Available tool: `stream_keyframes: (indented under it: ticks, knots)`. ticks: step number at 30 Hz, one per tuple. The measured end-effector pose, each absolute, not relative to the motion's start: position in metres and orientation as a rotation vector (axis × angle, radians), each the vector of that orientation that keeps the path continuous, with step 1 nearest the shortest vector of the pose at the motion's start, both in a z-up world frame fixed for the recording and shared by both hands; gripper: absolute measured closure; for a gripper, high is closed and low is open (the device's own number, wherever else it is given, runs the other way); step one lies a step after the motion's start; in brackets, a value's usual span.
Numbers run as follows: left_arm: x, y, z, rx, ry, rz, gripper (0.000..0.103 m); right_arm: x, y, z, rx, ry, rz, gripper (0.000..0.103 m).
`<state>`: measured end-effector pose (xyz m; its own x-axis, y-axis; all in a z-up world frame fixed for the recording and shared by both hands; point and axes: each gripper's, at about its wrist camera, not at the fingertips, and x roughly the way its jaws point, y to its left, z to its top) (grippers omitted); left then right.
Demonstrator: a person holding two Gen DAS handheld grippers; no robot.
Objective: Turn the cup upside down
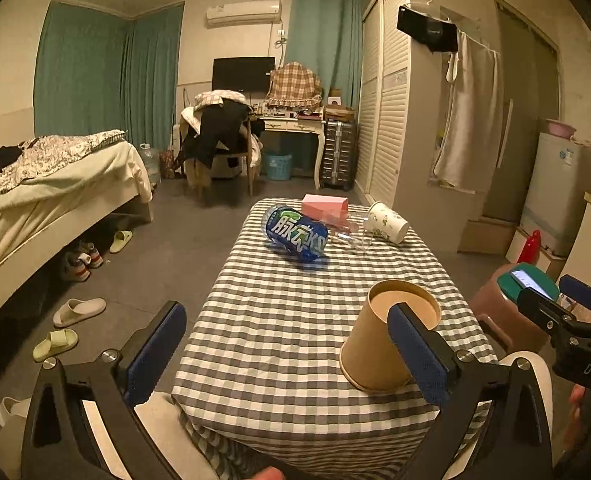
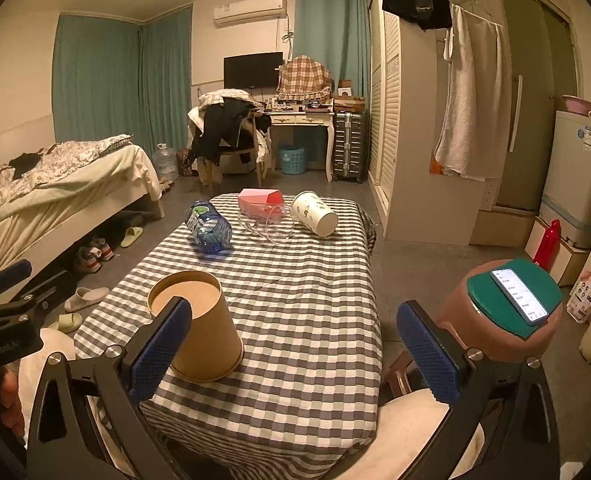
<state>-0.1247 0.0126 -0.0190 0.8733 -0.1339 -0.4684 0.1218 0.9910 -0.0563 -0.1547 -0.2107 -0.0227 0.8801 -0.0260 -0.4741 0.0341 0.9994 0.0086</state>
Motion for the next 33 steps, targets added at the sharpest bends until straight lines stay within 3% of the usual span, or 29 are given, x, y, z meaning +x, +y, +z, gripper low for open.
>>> stream_keyframes:
  ticks: [33]
  knots:
    - [-0.1201, 0.0104, -0.0219, -0.014, 0.511, -0.103, 0.000, -0.1548, -0.2051, -0.0242, -0.013, 0.497, -0.020, 0.000]
